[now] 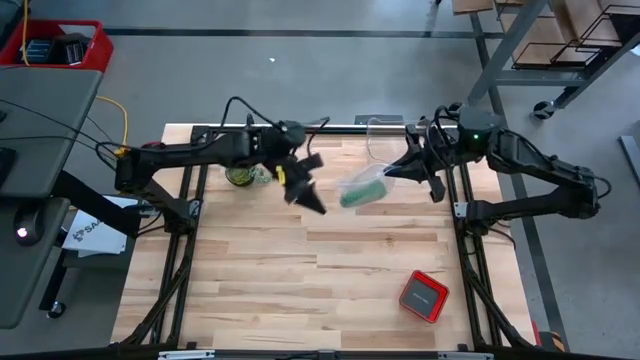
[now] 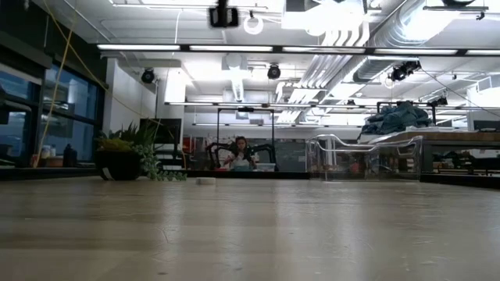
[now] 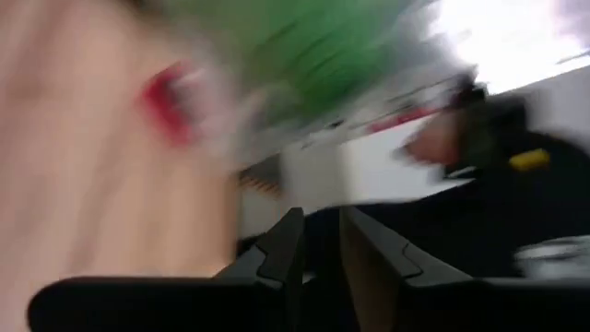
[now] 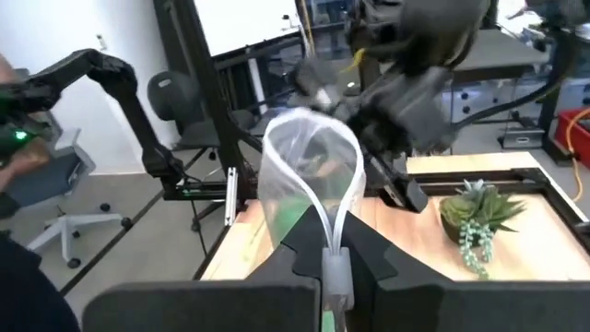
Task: Roll bandage
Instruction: Put the transparent zip bag into the transparent bin
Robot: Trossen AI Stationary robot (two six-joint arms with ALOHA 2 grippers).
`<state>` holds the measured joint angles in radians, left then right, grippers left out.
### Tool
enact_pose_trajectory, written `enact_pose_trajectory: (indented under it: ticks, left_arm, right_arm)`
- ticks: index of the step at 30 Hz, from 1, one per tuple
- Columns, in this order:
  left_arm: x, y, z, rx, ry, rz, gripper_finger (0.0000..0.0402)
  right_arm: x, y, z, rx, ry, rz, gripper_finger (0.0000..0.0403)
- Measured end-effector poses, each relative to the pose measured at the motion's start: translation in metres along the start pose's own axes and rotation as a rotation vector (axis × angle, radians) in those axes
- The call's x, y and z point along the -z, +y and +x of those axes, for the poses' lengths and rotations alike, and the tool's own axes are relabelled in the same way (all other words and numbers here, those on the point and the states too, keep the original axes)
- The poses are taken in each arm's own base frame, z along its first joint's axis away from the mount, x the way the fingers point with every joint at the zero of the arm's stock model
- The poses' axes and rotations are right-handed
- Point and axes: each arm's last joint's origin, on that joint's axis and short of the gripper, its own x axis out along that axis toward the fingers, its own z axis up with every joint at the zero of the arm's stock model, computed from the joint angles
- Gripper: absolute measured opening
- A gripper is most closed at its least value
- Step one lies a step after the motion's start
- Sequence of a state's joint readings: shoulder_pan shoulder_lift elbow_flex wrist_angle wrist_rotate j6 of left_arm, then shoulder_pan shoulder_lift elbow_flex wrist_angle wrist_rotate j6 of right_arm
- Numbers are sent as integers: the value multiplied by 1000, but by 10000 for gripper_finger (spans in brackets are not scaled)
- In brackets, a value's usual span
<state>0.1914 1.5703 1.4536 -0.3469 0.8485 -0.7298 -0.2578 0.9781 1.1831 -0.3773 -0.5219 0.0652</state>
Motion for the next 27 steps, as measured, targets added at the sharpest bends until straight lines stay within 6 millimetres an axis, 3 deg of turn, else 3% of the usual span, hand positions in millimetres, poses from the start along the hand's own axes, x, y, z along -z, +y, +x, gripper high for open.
enact_pose_trajectory:
  ticks: [5, 10, 18, 27]
  left_arm:
    - [38, -3, -3, -305, 121, 90, 78]
    - [53, -31, -4, -470, 15, 246, 81]
    - [42, -52, -5, -698, -359, 387, 82]
    - [31, -54, -7, -630, -433, 422, 82]
  right_arm:
    - [3, -2, 0, 61, 26, 30, 1]
    - [13, -5, 2, 127, 108, 116, 1]
    - [18, -13, 16, 151, 143, 195, 1]
    - [10, -17, 24, 140, 62, 166, 0]
